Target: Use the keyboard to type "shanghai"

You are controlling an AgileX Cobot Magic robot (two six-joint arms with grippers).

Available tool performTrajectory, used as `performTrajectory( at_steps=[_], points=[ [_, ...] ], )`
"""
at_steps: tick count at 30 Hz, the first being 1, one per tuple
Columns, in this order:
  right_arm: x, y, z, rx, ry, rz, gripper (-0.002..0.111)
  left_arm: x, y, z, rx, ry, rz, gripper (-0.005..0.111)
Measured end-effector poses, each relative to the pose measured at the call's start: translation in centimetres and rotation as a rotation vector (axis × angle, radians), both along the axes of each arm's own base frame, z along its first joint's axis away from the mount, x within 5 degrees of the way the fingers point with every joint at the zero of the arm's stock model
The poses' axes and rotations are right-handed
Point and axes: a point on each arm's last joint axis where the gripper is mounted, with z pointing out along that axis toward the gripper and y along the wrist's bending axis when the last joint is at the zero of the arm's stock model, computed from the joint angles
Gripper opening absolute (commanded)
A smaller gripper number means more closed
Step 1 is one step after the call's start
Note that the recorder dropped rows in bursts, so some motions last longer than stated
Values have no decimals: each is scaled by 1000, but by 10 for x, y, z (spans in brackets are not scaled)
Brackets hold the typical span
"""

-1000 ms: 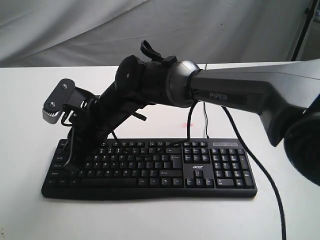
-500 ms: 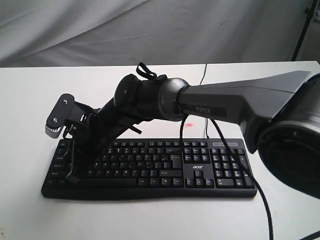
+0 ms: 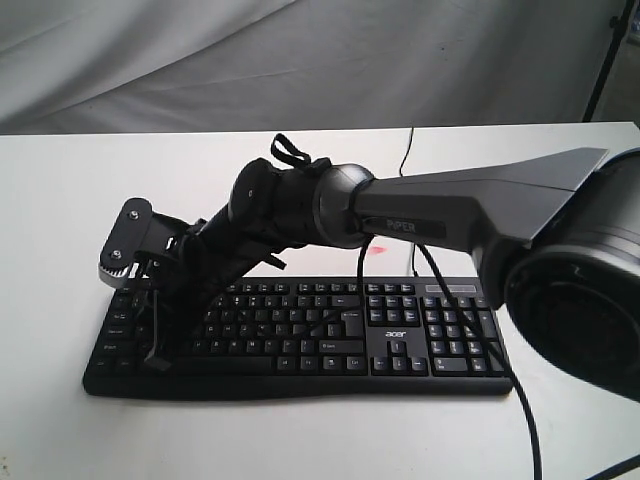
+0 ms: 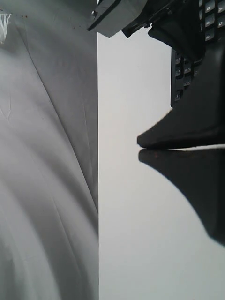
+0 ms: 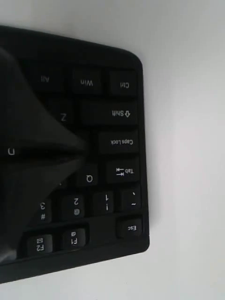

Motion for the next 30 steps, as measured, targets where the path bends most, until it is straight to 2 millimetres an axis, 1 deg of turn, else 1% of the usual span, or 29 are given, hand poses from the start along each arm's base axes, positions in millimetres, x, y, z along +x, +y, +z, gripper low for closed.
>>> performTrajectory(
  at_steps=[9, 12, 30],
  points=[
    [0, 0, 0, -8, -15, 28, 0, 0, 0, 0, 0, 0, 0, 1],
    [-1, 0, -9, -21, -10, 44, 0, 0, 0, 0, 0, 0, 0, 1],
    [-2, 0, -9, -22, -13, 63, 0, 0, 0, 0, 0, 0, 0, 1]
  ],
)
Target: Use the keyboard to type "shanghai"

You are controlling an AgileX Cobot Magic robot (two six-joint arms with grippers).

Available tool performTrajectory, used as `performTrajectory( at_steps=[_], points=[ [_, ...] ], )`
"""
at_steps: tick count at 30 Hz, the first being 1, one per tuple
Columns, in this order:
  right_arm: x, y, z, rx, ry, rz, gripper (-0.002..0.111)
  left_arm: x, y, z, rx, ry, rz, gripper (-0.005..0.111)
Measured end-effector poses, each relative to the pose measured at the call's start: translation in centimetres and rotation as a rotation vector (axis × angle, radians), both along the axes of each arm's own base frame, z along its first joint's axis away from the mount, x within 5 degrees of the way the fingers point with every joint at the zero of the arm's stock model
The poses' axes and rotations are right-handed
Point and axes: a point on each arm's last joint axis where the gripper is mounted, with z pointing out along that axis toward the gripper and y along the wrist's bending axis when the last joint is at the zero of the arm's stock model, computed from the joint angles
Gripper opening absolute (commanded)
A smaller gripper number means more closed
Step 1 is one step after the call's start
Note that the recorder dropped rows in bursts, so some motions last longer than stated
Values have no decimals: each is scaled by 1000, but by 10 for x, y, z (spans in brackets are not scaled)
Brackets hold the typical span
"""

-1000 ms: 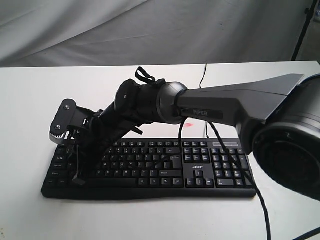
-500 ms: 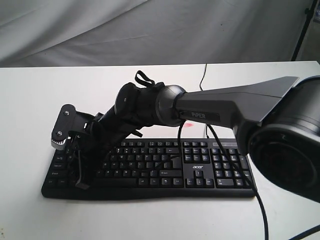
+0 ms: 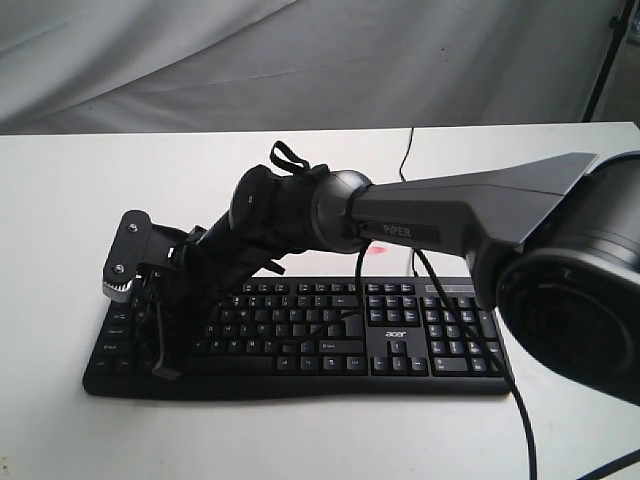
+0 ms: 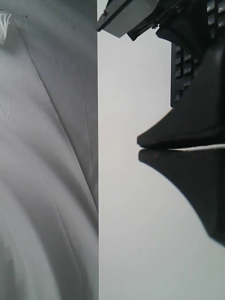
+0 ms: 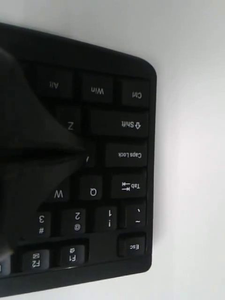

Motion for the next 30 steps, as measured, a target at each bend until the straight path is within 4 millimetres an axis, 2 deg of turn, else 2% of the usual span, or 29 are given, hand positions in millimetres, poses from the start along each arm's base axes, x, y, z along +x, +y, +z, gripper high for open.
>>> performTrajectory(
  at_steps=[10, 20, 30],
  points=[
    [0, 0, -4, -2, 8, 4, 0, 0, 0, 0, 0, 0, 0, 1],
    [-3, 0, 24, 25, -17, 23, 0, 0, 0, 0, 0, 0, 0, 1],
    [-3, -1, 26, 11, -12, 15, 0, 0, 0, 0, 0, 0, 0, 1]
  ],
)
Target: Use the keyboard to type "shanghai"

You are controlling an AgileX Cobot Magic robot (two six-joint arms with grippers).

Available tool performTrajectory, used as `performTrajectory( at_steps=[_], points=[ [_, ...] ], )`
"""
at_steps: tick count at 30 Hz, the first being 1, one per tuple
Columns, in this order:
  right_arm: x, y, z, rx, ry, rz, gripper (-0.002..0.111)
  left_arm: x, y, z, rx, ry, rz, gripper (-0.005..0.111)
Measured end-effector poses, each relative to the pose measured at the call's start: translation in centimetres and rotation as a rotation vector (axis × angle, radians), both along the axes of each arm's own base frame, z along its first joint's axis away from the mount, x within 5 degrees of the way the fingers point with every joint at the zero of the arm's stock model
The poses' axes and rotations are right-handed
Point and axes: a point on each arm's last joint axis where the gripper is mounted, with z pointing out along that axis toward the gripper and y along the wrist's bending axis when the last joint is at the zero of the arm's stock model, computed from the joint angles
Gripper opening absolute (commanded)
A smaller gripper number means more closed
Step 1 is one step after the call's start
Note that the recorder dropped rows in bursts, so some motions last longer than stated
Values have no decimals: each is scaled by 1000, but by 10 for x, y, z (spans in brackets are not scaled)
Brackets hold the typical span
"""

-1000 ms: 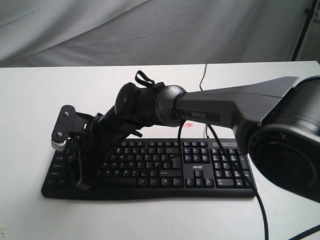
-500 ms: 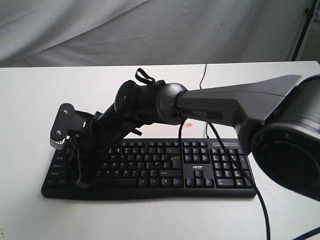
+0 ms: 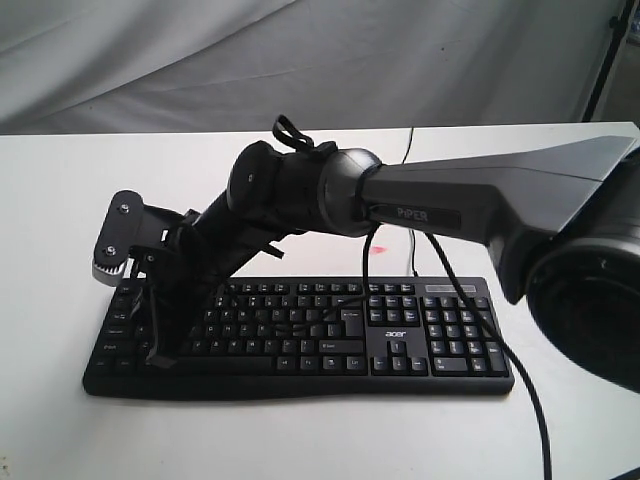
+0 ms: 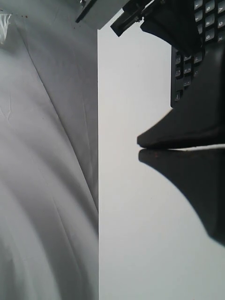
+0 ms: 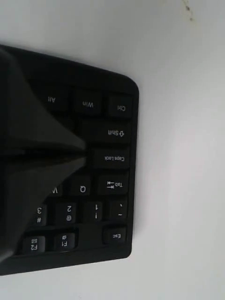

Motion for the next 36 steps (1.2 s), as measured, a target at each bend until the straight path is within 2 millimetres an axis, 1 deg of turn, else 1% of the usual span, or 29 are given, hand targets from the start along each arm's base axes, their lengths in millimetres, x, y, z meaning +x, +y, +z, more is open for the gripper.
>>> performTrajectory(
  at_steps=[5, 16, 23, 29, 32, 36],
  points=[
    [-1, -3, -2, -23, 31, -2, 0, 0, 0, 0, 0, 0, 0, 1],
    [4, -21, -5, -65, 91, -37, 0, 0, 0, 0, 0, 0, 0, 1],
    [6, -28, -4, -68, 114, -45, 0, 0, 0, 0, 0, 0, 0, 1],
    [-5, -37, 8, -81, 68, -74, 0, 0, 0, 0, 0, 0, 0, 1],
    [-12, -45, 8, -96, 44, -94, 0, 0, 0, 0, 0, 0, 0, 1],
    [-18, -54, 2, -115, 46, -117, 0, 0, 0, 0, 0, 0, 0, 1]
  ],
)
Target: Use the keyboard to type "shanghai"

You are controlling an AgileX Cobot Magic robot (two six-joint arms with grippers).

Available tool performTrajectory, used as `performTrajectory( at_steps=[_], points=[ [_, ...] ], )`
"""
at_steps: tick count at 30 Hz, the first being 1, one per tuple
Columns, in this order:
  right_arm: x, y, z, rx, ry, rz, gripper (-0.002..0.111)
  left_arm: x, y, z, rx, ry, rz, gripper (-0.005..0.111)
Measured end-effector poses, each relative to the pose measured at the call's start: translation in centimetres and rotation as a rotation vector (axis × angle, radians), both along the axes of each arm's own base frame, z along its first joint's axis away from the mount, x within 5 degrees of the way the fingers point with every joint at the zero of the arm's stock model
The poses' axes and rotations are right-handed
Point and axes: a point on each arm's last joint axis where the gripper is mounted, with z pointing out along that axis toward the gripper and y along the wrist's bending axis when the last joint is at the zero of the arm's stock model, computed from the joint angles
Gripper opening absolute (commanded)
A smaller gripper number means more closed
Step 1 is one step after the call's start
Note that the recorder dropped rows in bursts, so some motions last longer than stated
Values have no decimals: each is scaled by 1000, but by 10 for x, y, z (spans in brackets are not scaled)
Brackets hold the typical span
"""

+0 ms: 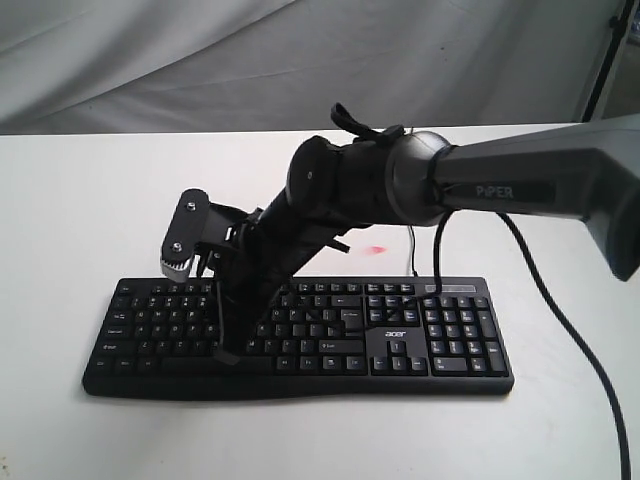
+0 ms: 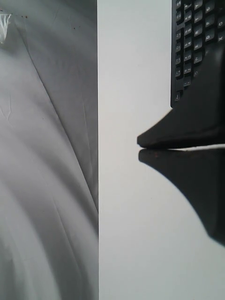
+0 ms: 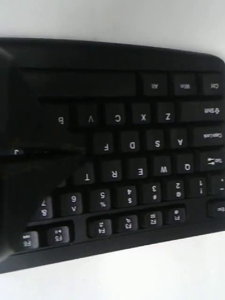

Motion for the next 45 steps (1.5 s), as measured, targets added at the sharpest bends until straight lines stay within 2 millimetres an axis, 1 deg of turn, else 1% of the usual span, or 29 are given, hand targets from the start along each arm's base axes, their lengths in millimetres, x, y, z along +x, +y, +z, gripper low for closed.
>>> performTrajectory(
  at_steps=[3, 7, 20, 23, 45],
  points=[
    [-1, -5, -4, -10, 11, -7, 0, 0, 0, 0, 0, 0, 0, 1],
    [-1, -6, -5, -4, 8, -9, 0, 0, 0, 0, 0, 0, 0, 1],
    [-1, -3, -4, 26, -5, 14, 0, 0, 0, 0, 0, 0, 0, 1],
    [-1, -3, -7, 23, -5, 22, 0, 0, 0, 0, 0, 0, 0, 1],
    [-1, -3, -8, 8, -10, 40, 0, 0, 0, 0, 0, 0, 0, 1]
  ],
)
